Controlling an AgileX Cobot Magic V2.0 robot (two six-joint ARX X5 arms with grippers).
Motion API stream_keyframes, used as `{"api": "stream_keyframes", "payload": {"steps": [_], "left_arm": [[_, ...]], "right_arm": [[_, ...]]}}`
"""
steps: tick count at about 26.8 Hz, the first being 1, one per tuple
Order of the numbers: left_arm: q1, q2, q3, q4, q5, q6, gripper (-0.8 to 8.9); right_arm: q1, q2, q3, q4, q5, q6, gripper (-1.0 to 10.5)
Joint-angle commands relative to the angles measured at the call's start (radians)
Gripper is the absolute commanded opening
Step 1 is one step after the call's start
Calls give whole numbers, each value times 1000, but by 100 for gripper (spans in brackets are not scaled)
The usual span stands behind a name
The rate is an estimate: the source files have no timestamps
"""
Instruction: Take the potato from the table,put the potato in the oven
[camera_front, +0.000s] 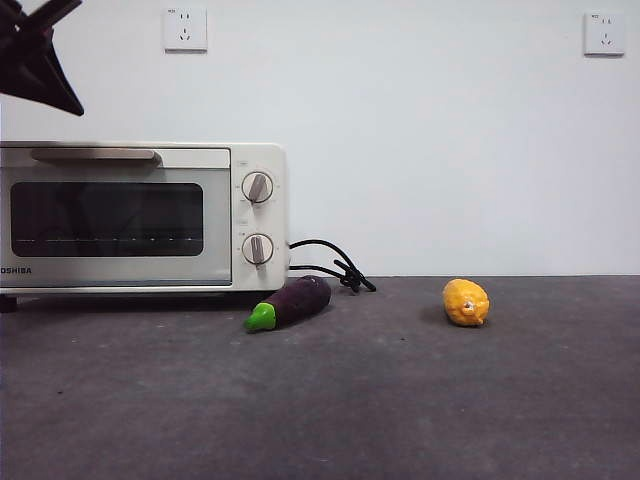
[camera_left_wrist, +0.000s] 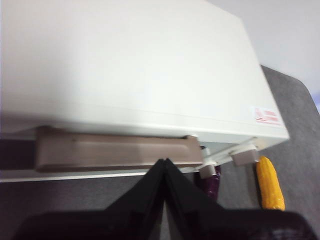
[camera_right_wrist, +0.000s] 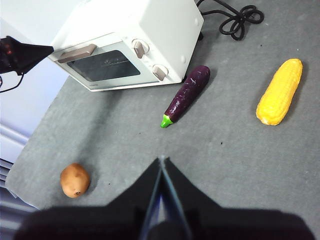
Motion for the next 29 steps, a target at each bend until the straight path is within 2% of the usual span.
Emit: {"api": "stream_keyframes", "payload": {"steps": [1,18,29], "left_arm": [[14,25,3,18,4,-8,-5],[31,129,3,87,-22,-57,-5],[31,148,3,66,-22,-50,-5]], "right_arm": [[0,-2,4,2,-4,-11,1],[0,-2,4,-21,-3,-19,1],[0,-2,4,-22,-3,-19,1]]}}
